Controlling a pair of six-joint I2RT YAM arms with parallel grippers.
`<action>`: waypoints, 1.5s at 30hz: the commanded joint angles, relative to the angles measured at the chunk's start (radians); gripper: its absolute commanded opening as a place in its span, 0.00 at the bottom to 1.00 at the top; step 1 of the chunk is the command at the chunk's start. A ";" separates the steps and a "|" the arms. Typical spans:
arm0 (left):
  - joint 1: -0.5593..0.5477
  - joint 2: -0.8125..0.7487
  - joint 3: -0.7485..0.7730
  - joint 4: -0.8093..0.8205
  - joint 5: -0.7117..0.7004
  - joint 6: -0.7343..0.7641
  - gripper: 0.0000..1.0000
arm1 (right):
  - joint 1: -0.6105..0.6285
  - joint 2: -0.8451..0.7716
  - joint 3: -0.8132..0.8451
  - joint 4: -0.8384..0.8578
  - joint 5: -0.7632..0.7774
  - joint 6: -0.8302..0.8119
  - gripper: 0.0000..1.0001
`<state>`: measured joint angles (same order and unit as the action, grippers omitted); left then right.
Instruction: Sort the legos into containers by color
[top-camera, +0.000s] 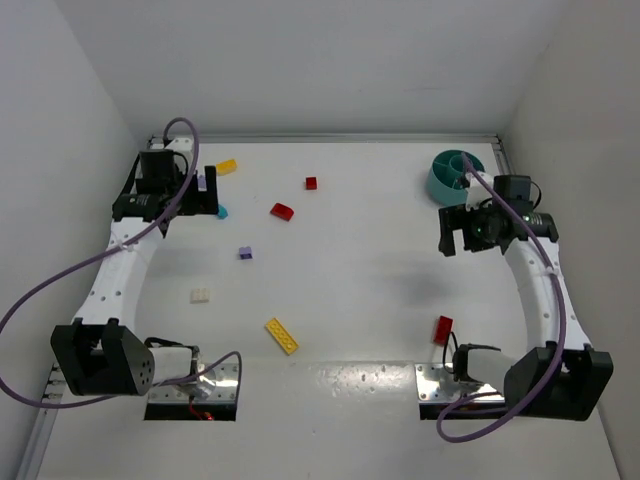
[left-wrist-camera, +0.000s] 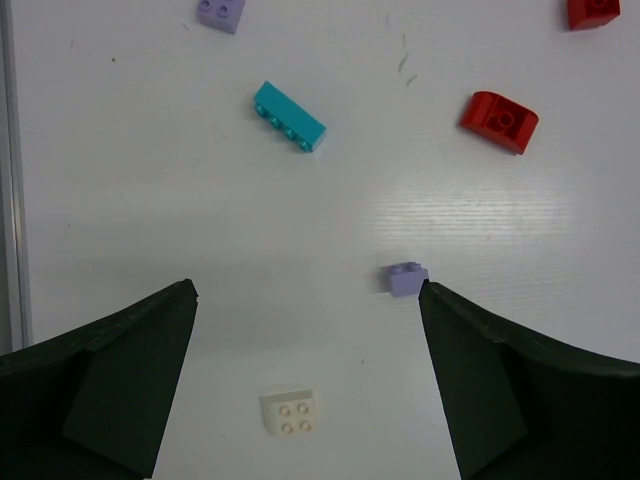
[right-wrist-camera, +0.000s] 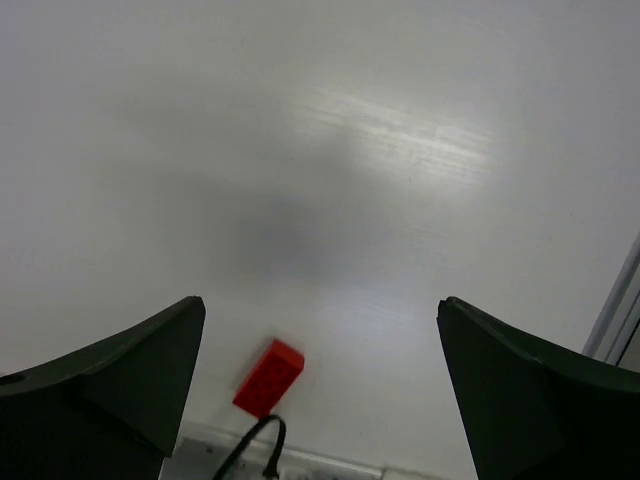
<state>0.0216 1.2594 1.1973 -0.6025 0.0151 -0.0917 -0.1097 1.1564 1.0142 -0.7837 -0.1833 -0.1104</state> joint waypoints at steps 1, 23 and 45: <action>0.005 -0.043 -0.033 0.024 0.014 0.032 1.00 | -0.005 0.034 0.078 -0.248 -0.007 -0.136 1.00; 0.063 -0.061 -0.094 0.013 0.155 0.202 1.00 | 0.048 -0.150 -0.296 -0.608 -0.150 -1.233 0.99; -0.183 -0.092 -0.128 0.095 0.290 0.248 1.00 | 0.093 0.005 -0.261 -0.318 -0.145 -0.859 0.95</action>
<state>-0.1471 1.1629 1.0733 -0.5789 0.3496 0.2085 -0.0410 1.2095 0.8009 -1.2087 -0.3851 -1.0725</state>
